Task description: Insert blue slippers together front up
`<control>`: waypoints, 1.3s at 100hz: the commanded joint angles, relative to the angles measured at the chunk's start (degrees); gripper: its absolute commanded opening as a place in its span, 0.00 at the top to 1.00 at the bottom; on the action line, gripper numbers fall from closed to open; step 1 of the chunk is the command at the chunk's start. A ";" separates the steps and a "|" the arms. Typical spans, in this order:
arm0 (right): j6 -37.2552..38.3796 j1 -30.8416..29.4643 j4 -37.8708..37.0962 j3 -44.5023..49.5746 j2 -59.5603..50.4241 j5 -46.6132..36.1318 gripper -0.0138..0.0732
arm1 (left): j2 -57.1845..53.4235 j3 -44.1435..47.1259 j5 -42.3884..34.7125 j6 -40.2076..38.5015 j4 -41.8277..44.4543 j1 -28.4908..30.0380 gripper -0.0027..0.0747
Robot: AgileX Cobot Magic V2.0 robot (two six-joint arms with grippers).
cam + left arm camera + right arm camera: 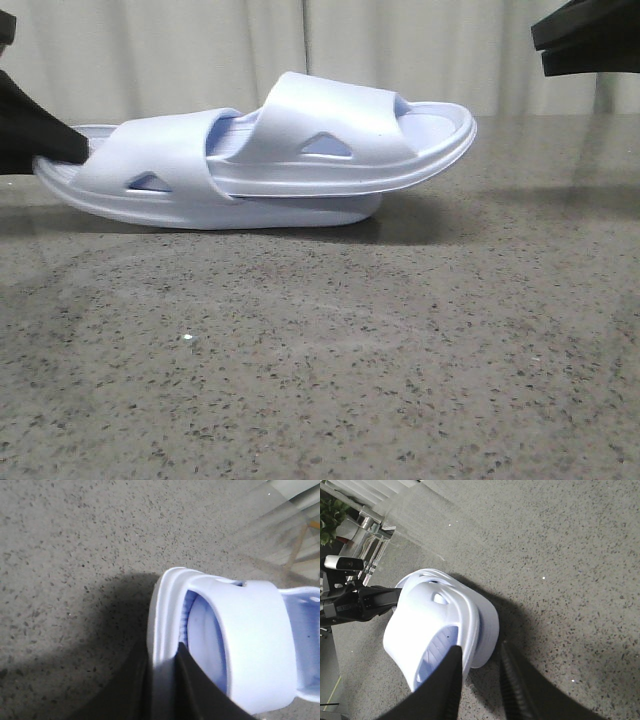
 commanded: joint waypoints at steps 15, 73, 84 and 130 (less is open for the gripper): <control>0.08 -0.44 1.10 -1.75 -2.51 7.63 0.68 | -1.49 -2.34 0.76 5.01 -0.05 0.85 0.58; 0.72 3.15 -0.83 -1.36 -13.17 -5.20 0.93 | -21.97 -9.61 -0.31 6.17 7.25 8.75 0.95; 0.72 9.45 -3.11 0.20 -18.86 -17.61 0.93 | -27.06 -9.61 -10.00 6.17 9.57 5.70 0.95; 0.72 46.55 -6.21 25.52 -42.55 -74.61 0.93 | -45.77 4.10 -36.99 5.95 15.89 -10.94 0.95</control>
